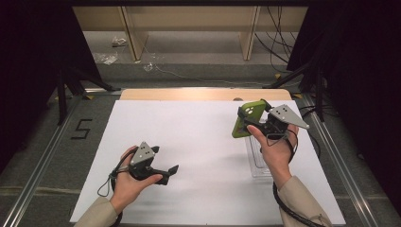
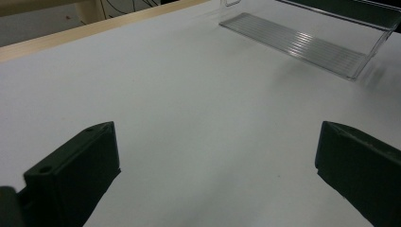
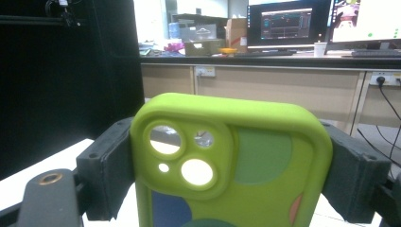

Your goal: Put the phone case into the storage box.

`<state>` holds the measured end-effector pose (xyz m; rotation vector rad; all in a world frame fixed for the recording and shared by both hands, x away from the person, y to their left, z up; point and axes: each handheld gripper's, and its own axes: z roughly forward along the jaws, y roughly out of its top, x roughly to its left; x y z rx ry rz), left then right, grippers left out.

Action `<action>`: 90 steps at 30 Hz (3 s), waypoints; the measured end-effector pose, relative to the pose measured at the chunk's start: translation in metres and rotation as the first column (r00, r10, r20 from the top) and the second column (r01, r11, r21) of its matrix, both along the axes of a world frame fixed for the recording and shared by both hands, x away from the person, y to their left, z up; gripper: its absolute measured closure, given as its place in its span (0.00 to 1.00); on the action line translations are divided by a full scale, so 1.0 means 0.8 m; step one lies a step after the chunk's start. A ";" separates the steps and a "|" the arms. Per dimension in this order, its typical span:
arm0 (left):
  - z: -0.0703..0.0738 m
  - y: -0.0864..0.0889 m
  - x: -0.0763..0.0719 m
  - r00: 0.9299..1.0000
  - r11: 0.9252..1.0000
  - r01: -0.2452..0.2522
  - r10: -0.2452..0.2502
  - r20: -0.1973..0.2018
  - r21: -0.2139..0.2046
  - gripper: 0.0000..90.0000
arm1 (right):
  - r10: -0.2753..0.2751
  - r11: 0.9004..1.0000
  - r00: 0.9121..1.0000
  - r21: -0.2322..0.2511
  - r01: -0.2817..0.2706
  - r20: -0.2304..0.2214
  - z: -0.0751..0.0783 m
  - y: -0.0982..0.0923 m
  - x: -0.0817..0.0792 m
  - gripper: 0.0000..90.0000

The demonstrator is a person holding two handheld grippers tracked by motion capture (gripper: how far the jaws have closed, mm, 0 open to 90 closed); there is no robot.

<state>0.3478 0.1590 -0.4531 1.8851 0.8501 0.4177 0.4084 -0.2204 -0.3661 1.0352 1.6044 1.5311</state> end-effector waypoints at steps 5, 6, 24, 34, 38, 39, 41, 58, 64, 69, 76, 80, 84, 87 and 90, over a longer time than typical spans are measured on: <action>0.000 0.001 0.000 1.000 1.000 0.000 0.000 0.000 -0.001 0.00 | -0.008 1.000 1.000 0.001 0.008 -0.003 0.000 -0.003 0.001 0.19; 0.000 0.001 0.000 1.000 1.000 0.000 0.000 0.001 -0.002 0.00 | -0.009 1.000 1.000 0.001 0.009 -0.001 0.000 -0.004 0.001 0.19; 0.000 0.007 -0.001 1.000 1.000 -0.010 0.010 -0.001 -0.001 0.00 | -0.045 0.999 0.999 0.003 0.045 -0.002 0.000 -0.017 0.005 0.19; -0.001 0.007 -0.001 1.000 1.000 -0.011 0.011 -0.002 -0.003 0.00 | -0.067 0.998 0.998 0.001 0.067 -0.004 0.000 -0.025 0.006 0.19; -0.001 0.007 -0.001 1.000 1.000 -0.012 0.012 -0.001 -0.003 0.00 | -0.076 0.997 0.997 0.000 0.076 -0.007 0.000 -0.028 0.007 0.19; -0.001 0.007 -0.001 1.000 1.000 -0.011 0.011 -0.002 -0.003 0.00 | -0.077 0.997 0.997 0.000 0.077 -0.006 0.000 -0.029 0.008 0.19; -0.001 0.007 -0.001 1.000 1.000 -0.011 0.011 -0.002 -0.002 0.00 | -0.083 0.997 0.997 -0.001 0.083 -0.004 0.000 -0.031 0.008 0.19; -0.001 0.007 -0.001 1.000 1.000 -0.009 0.009 -0.002 -0.003 0.00 | -0.119 0.993 0.993 -0.020 0.119 -0.009 -0.004 -0.041 0.012 0.19; -0.001 0.010 -0.002 1.000 1.000 -0.015 0.015 -0.002 -0.005 0.00 | -0.128 0.992 0.992 -0.025 0.127 -0.012 -0.006 -0.044 0.014 0.19; -0.002 0.011 -0.002 1.000 1.000 -0.016 0.016 -0.002 -0.007 0.00 | -0.136 0.990 0.991 -0.026 0.135 -0.011 -0.007 -0.046 0.015 0.19; -0.002 0.013 -0.003 1.000 1.000 -0.017 0.017 -0.001 -0.006 0.00 | -0.143 0.989 0.990 -0.031 0.142 -0.017 -0.010 -0.049 0.017 0.19; -0.002 0.013 -0.003 1.000 1.000 -0.018 0.018 -0.001 -0.006 0.00 | -0.148 0.989 0.989 -0.034 0.147 -0.019 -0.011 -0.050 0.017 0.19; -0.001 0.015 -0.004 1.000 1.000 -0.019 0.019 0.001 -0.006 0.00 | -0.152 0.988 0.988 -0.036 0.151 -0.021 -0.012 -0.051 0.018 0.19; -0.001 0.016 -0.004 1.000 1.000 -0.020 0.020 0.002 -0.007 0.00 | -0.153 0.988 0.988 -0.039 0.152 -0.021 -0.013 -0.052 0.019 0.19; -0.001 0.017 -0.004 1.000 1.000 -0.020 0.020 0.002 -0.005 0.00 | -0.156 0.987 0.988 -0.039 0.155 -0.024 -0.015 -0.052 0.020 0.19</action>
